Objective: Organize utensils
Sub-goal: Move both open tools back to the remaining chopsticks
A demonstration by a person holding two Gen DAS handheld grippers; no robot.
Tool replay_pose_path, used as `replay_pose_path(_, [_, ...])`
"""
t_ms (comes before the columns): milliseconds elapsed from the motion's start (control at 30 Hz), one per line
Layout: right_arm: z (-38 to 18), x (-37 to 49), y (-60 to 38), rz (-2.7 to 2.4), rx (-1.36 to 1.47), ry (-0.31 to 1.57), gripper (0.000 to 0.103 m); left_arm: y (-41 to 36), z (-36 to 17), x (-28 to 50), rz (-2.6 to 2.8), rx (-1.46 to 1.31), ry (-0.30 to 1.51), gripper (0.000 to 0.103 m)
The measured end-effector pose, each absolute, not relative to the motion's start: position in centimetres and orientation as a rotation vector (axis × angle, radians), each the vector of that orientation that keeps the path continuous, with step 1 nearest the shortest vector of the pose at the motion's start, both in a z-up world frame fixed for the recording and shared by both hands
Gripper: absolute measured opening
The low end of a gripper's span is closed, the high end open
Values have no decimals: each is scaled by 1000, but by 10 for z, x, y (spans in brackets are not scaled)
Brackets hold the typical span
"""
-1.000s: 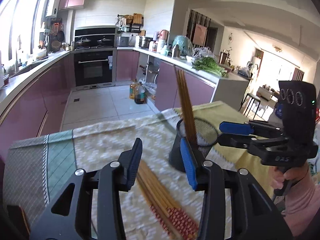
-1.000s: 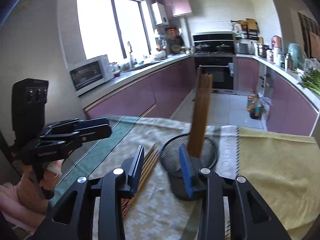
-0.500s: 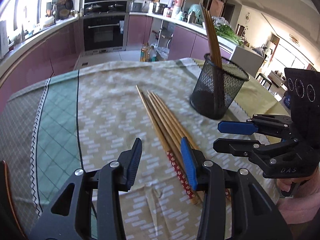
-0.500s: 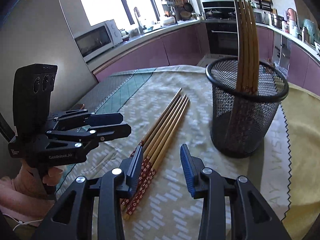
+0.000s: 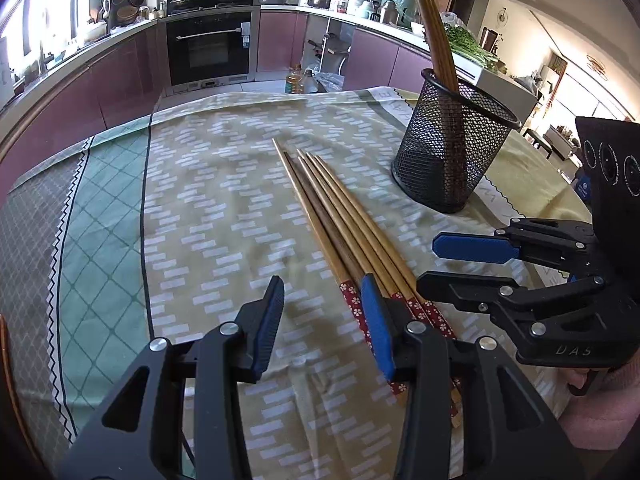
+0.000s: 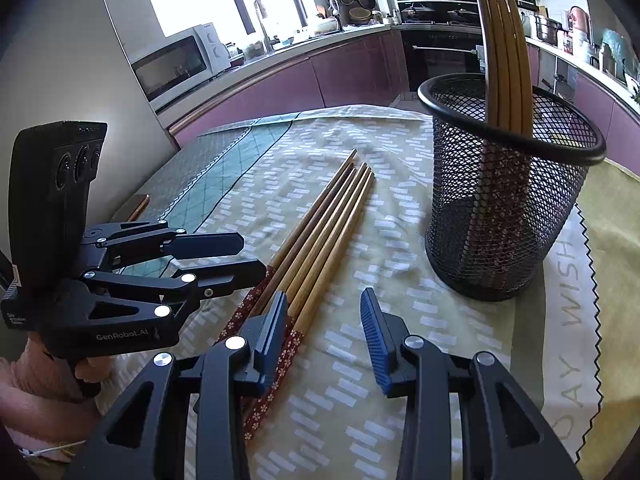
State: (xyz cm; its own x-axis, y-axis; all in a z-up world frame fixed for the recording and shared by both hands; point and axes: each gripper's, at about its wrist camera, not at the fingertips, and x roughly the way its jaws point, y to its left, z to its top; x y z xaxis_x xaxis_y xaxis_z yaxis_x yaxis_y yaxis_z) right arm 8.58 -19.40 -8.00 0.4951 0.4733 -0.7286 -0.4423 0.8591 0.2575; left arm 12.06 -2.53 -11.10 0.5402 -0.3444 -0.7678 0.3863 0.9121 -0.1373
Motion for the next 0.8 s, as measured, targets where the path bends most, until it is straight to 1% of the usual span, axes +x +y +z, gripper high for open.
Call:
replay_pose_path(400, [-82, 91, -189, 530, 18, 910, 35, -30, -115, 127, -421, 67, 908, 38])
replay_pose_path(533, [-82, 93, -188, 521, 2, 912, 33, -29, -116, 127, -418, 64, 911, 38])
replay_pose_path(600, [-82, 93, -187, 515, -3, 912, 31, -30, -117, 127, -414, 68, 911, 37])
replay_pose_path(667, [-82, 93, -187, 507, -6, 912, 30, -29, -117, 126, -415, 70, 913, 34])
replay_pose_path(800, [-82, 94, -189, 498, -9, 917, 30, -29, -118, 125, -421, 67, 925, 33])
